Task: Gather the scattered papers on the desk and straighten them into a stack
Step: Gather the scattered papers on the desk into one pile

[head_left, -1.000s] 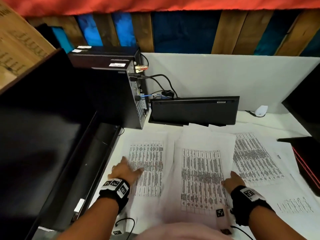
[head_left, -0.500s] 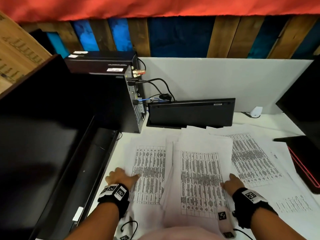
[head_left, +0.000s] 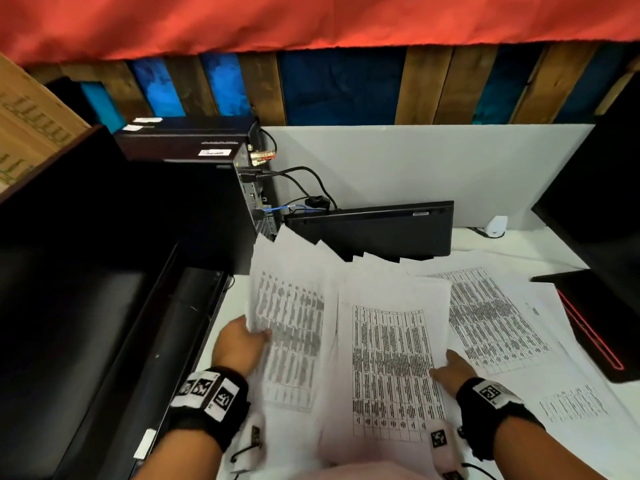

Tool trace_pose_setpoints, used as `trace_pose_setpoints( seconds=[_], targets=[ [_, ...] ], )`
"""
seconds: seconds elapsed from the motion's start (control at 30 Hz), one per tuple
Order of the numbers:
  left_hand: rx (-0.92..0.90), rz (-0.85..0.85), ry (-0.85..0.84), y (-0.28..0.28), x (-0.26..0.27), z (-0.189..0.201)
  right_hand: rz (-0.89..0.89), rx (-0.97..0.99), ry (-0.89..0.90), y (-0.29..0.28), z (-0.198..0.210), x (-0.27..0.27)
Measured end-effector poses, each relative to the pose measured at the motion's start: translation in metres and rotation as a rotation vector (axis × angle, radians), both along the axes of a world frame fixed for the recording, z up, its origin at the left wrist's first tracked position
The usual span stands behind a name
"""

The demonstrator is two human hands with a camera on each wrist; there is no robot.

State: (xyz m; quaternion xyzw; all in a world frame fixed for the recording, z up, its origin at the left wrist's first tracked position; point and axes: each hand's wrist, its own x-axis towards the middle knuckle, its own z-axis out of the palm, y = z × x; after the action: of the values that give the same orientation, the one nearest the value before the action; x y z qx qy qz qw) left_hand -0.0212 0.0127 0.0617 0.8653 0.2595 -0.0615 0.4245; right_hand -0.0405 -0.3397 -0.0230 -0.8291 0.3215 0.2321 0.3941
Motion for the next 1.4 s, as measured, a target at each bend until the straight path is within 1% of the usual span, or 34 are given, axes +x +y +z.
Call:
trace_pose_setpoints(
  seconds=[0.1, 0.23, 0.3, 0.37, 0.47, 0.53, 0.63, 0.67, 0.73, 0.77, 0.83, 0.9, 0.97, 1.07, 1.1, 1.13, 1.2, 1.27, 1.3, 1.33, 1.4],
  targets=[
    [0.141, -0.047, -0.147, 0.017, 0.002, 0.04, 0.026, 0.018, -0.011, -0.003, -0.004, 0.001],
    [0.27, -0.044, -0.401, 0.026, -0.001, 0.099, 0.048, 0.034, 0.002, -0.007, -0.008, 0.002],
    [0.235, -0.01, -0.504, 0.025, -0.004, 0.122, 0.06, 0.036, 0.018, -0.008, -0.007, 0.002],
    [0.158, 0.036, -0.557, 0.023, -0.003, 0.134, 0.071, 0.035, 0.013, -0.009, -0.006, 0.002],
    [-0.055, 0.058, -0.607, 0.018, 0.003, 0.127, 0.082, 0.063, 0.022, -0.01, -0.004, 0.001],
    [-0.163, 0.051, -0.537, 0.008, 0.008, 0.106, 0.1, 0.076, 0.03, -0.011, -0.003, 0.001],
    [-0.282, 0.024, -0.286, -0.014, 0.013, 0.047, 0.118, 0.074, 0.013, -0.012, -0.007, 0.002],
    [-0.272, 0.0, -0.189, -0.024, 0.013, 0.024, 0.104, 0.083, 0.004, -0.014, -0.009, 0.002],
    [-0.169, -0.093, -0.003, -0.039, 0.013, -0.023, 0.068, 0.11, -0.005, -0.015, -0.011, 0.001],
    [-0.111, -0.168, 0.083, -0.046, 0.01, -0.041, 0.049, 0.121, -0.012, -0.015, -0.01, 0.0],
    [-0.012, -0.292, 0.19, -0.059, 0.003, -0.067, -0.019, 0.135, -0.051, -0.014, -0.008, 0.0],
    [-0.003, -0.339, 0.204, -0.072, -0.001, -0.077, -0.092, 0.143, -0.093, -0.011, 0.0, 0.0],
    [0.022, -0.41, 0.226, -0.085, -0.002, -0.08, -0.114, 0.159, -0.085, -0.006, 0.006, -0.001],
    [0.096, -0.626, 0.329, -0.1, -0.003, -0.086, -0.063, 0.211, -0.083, 0.003, 0.006, -0.001],
    [0.135, -0.634, 0.356, -0.103, -0.003, -0.084, -0.049, 0.22, -0.087, 0.003, 0.006, 0.0],
    [0.186, -0.59, 0.35, -0.103, -0.002, -0.083, -0.047, 0.226, -0.101, 0.003, 0.005, 0.002],
    [0.283, -0.434, 0.329, -0.098, 0.003, -0.081, -0.08, 0.242, -0.146, 0.003, 0.007, 0.003],
    [0.297, -0.295, 0.329, -0.092, 0.005, -0.085, -0.054, 0.228, -0.166, 0.002, 0.006, 0.003],
    [0.282, -0.289, 0.354, -0.09, 0.005, -0.087, 0.0, 0.219, -0.149, 0.003, 0.007, 0.004],
    [0.235, -0.336, 0.356, -0.091, 0.005, -0.088, 0.069, 0.2, -0.122, 0.003, 0.008, 0.004],
    [0.043, -0.449, 0.335, -0.092, 0.006, -0.092, 0.153, 0.155, -0.089, 0.005, 0.011, 0.005]
  ],
)
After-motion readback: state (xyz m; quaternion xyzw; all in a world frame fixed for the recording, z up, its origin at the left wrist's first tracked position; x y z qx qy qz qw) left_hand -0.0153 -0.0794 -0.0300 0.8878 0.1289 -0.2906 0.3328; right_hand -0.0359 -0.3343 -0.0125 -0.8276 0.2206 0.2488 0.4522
